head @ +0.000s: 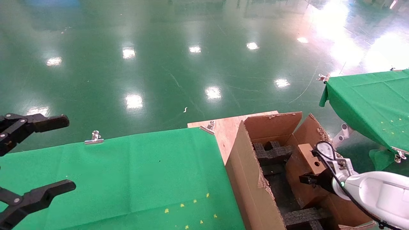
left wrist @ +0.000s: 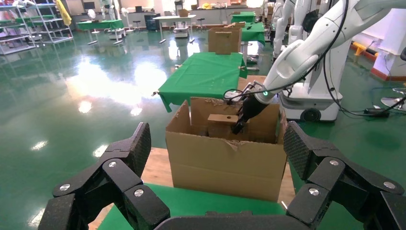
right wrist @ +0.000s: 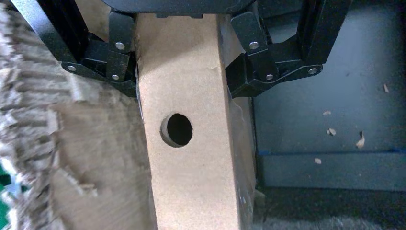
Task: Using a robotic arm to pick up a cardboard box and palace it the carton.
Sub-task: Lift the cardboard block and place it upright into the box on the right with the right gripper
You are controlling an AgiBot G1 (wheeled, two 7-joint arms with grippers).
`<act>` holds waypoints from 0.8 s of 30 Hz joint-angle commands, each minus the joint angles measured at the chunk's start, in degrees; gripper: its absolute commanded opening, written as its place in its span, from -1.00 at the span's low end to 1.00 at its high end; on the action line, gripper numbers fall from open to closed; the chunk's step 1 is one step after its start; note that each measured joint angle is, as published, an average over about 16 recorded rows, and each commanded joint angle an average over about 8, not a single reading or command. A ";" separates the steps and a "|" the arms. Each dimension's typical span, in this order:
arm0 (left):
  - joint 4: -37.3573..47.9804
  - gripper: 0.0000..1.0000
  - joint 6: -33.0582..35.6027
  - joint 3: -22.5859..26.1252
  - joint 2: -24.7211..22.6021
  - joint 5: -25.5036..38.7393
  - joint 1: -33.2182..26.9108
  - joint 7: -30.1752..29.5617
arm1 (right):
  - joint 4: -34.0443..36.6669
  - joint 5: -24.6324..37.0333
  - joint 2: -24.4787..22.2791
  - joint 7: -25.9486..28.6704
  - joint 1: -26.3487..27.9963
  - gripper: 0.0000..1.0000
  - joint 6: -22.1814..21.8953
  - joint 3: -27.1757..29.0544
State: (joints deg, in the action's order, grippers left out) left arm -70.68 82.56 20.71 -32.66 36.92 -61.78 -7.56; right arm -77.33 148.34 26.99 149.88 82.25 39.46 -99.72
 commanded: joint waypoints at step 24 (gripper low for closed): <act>0.01 1.00 -0.01 0.00 0.00 -0.01 0.01 0.00 | 0.57 -2.51 1.17 -0.62 -3.06 0.56 -0.85 -1.65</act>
State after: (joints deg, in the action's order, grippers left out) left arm -70.68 82.55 20.71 -32.65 36.91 -61.77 -7.55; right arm -76.79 145.95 28.14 149.34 79.21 38.61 -101.35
